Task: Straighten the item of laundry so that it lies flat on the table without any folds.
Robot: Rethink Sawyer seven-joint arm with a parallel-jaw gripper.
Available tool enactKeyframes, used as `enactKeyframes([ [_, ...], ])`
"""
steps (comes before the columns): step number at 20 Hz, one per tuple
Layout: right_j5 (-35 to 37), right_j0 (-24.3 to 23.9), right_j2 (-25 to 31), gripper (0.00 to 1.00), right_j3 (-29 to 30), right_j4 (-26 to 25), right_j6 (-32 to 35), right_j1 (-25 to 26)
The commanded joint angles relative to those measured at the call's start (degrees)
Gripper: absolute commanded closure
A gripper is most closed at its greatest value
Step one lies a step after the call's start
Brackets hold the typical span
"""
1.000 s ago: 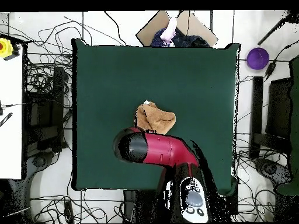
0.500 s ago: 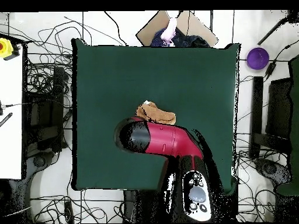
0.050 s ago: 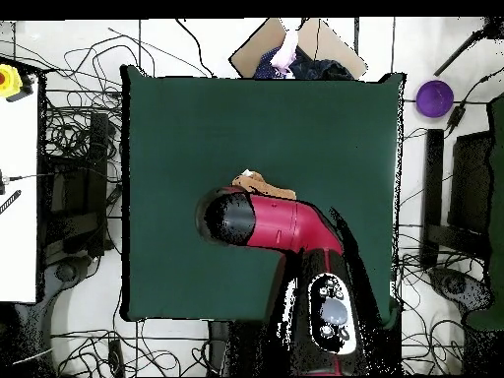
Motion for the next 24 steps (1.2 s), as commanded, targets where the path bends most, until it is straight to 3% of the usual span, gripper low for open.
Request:
enactKeyframes([
  [1, 2.8, 0.1, 2.9, 0.00, -0.9, -1.7, 4.5, 2.6],
  [24, -2.6, -0.2, 3.0, 0.00, 2.8, -2.5, 5.2, 2.8],
])
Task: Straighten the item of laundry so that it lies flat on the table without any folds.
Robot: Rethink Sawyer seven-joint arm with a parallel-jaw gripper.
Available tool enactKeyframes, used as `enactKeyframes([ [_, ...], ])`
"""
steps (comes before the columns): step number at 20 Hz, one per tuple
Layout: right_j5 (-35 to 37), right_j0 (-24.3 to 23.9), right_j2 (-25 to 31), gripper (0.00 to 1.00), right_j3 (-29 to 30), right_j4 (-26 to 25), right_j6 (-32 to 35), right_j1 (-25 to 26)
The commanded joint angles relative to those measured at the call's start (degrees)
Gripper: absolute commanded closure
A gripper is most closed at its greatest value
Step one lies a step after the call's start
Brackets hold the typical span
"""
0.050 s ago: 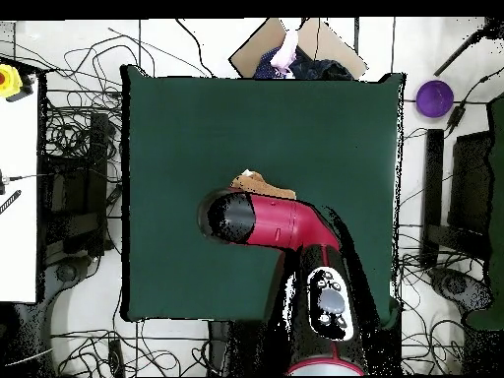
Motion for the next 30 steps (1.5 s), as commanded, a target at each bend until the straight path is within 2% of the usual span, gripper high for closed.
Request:
enactKeyframes([
  [1, -2.8, 0.0, 2.8, 0.00, 2.8, -2.6, 5.4, 1.0],
  [16, -2.4, -0.2, 2.5, 0.00, 3.6, -2.7, 5.1, 0.4],
  [30, -2.7, -0.2, 2.6, 0.00, 2.1, -2.7, 5.1, 2.1],
])
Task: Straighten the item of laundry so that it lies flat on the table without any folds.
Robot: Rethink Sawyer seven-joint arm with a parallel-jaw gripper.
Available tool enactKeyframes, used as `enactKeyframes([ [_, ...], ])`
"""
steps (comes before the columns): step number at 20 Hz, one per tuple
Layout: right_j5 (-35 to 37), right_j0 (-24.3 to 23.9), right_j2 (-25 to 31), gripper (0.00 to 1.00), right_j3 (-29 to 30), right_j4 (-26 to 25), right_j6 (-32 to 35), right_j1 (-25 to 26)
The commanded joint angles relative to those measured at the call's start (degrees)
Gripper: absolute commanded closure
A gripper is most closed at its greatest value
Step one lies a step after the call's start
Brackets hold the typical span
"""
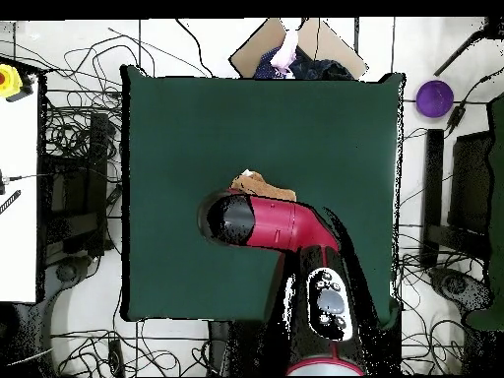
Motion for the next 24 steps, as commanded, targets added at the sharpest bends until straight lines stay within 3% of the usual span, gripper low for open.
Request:
enactKeyframes([
  [1, -2.4, -0.4, 2.7, 0.00, 2.5, -2.8, 5.1, 2.0],
  [24, -1.8, -0.1, 2.4, 0.00, 2.1, -3.5, 5.5, 1.6],
])
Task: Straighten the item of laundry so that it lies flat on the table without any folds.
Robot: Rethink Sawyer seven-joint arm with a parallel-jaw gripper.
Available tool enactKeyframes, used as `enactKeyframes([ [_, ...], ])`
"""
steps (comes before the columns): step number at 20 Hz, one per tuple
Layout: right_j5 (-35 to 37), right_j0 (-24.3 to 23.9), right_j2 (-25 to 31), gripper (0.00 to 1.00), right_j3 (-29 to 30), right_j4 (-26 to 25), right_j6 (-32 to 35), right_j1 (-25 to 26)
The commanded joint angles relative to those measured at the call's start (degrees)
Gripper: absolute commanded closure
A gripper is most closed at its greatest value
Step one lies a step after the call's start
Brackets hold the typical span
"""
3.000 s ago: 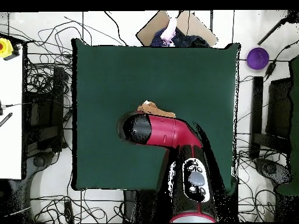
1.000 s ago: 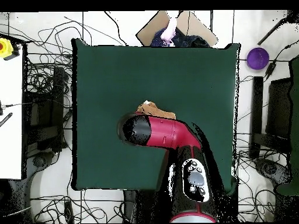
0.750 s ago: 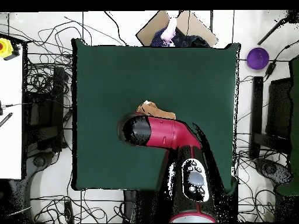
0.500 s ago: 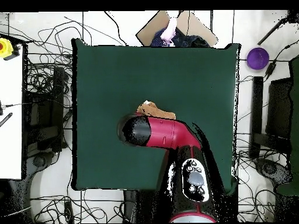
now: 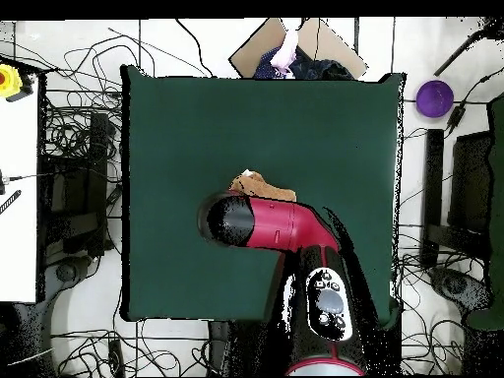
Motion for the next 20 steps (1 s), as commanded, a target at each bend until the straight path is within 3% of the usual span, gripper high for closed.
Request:
enactKeyframes([
  [1, -2.0, 0.1, 2.4, 0.00, 2.0, -2.4, 5.7, 1.8],
  [20, -5.9, 0.2, 2.0, 0.00, 0.6, -2.6, 6.0, 6.4],
])
